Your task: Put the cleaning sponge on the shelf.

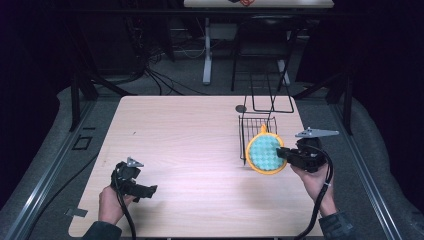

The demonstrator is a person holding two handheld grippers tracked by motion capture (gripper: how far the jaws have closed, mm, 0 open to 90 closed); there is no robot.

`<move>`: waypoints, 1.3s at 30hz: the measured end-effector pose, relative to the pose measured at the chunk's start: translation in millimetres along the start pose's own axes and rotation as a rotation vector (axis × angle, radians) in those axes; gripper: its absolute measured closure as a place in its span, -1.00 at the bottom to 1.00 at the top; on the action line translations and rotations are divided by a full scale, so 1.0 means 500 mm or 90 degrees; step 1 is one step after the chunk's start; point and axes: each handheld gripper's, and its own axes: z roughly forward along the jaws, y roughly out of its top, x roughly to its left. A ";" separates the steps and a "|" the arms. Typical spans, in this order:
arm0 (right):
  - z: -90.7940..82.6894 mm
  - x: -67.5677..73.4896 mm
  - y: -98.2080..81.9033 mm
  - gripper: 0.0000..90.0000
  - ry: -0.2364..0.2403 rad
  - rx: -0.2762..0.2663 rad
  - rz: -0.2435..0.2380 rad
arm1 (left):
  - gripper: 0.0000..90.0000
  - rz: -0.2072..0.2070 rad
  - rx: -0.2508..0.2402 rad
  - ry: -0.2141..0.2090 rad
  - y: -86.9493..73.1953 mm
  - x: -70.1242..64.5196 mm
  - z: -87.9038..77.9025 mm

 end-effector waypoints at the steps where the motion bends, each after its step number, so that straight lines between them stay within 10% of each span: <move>1: 0.002 -0.001 0.001 0.91 -0.003 0.004 0.001 | -1.00 0.000 0.000 0.000 0.000 0.000 0.000; 39: 0.147 -0.059 0.038 0.90 -0.067 0.034 0.056 | -0.99 -0.002 0.002 -0.002 0.000 0.001 0.001</move>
